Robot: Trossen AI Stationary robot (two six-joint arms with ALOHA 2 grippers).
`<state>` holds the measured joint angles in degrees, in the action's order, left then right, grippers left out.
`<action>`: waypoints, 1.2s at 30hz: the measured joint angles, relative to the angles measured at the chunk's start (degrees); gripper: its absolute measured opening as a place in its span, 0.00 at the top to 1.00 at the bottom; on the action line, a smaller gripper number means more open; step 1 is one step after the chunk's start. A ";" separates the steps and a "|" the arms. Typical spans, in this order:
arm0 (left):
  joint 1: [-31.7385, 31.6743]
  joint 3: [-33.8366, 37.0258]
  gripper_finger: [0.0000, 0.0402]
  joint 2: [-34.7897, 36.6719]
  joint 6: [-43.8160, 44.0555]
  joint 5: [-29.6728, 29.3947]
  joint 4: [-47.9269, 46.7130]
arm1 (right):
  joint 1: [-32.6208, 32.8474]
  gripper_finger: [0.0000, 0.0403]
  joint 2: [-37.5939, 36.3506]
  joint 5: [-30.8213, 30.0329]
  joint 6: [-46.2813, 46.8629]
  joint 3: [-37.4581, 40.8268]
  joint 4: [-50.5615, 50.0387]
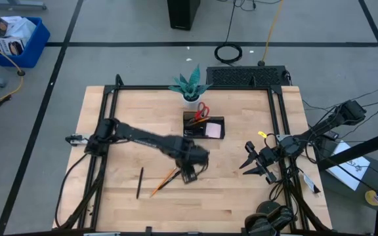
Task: Pick and place office supplies into organizer
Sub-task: Put the black pen into the black desk organizer
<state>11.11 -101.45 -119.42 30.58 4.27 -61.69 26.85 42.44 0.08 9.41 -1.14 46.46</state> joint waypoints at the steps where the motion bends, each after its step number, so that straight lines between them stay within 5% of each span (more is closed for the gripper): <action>1: 1.32 0.00 0.54 0.00 1.12 -0.10 0.10 | 0.00 0.75 0.00 0.00 -0.02 0.01 0.00; 9: 10.34 0.00 0.54 0.00 16.84 -6.89 2.97 | -0.01 0.75 0.00 0.00 -0.01 0.01 -0.02; 17: 15.79 0.06 0.54 0.69 35.80 -7.91 -7.07 | -0.01 0.75 0.00 0.00 0.00 0.00 -0.02; 27: 21.35 0.33 0.54 1.75 46.58 -5.89 -10.66 | -0.02 0.75 0.00 0.02 -0.02 0.00 -0.02; 36: 24.52 17.44 0.54 10.03 66.35 1.32 -1.94 | 0.00 0.75 -0.02 0.00 0.00 0.01 0.02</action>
<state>35.63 -84.01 -109.38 96.93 5.59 -63.63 26.85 42.41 0.08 9.41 -1.13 46.48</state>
